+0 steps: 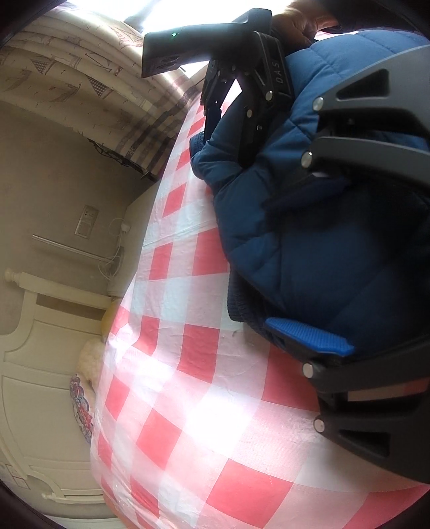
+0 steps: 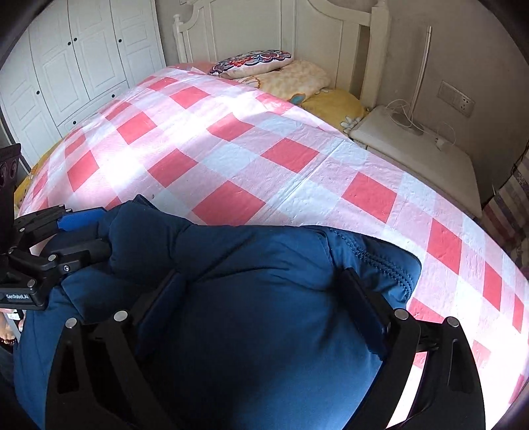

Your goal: Fold large clothes

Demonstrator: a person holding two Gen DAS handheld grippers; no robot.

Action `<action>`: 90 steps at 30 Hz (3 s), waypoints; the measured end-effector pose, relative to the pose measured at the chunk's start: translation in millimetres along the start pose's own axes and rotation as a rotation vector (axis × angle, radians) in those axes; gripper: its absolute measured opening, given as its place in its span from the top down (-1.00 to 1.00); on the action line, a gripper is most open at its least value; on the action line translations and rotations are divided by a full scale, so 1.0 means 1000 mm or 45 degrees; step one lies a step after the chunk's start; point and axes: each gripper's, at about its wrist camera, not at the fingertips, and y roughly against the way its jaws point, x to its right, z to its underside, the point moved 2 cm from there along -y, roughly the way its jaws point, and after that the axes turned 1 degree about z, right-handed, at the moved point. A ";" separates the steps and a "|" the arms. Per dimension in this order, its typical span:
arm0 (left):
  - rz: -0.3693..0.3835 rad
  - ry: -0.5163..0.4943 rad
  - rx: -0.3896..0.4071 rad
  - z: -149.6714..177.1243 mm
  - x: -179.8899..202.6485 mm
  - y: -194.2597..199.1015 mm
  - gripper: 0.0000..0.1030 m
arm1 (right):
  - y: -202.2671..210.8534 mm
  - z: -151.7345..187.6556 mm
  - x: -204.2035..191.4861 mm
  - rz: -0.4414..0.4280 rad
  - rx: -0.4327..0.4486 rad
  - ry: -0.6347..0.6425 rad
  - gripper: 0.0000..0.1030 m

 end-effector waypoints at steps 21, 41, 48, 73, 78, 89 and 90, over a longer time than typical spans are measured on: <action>0.342 0.374 0.100 0.038 -0.053 0.096 -0.96 | 0.122 0.116 0.041 -0.217 0.166 -0.536 -0.91; 0.656 0.354 -0.261 0.084 -0.013 0.073 -0.06 | 0.110 0.186 -0.052 -0.658 0.227 -0.483 -0.49; 0.619 0.262 -0.142 0.032 0.047 0.046 0.19 | 0.126 0.156 0.021 -0.456 0.407 -0.544 -0.40; -0.340 -0.212 0.641 0.037 0.190 0.136 -0.97 | 0.257 0.246 -0.018 0.421 0.876 -0.542 -0.91; -0.398 -0.284 0.688 0.104 0.230 0.168 -0.97 | 0.273 0.298 -0.060 0.540 0.873 -0.479 -0.91; -0.360 -0.235 0.624 0.188 0.237 0.173 -0.97 | 0.259 0.319 -0.087 0.598 0.756 -0.423 -0.91; -0.355 -0.236 0.610 0.191 0.236 0.172 -0.97 | 0.258 0.320 -0.087 0.595 0.753 -0.429 -0.91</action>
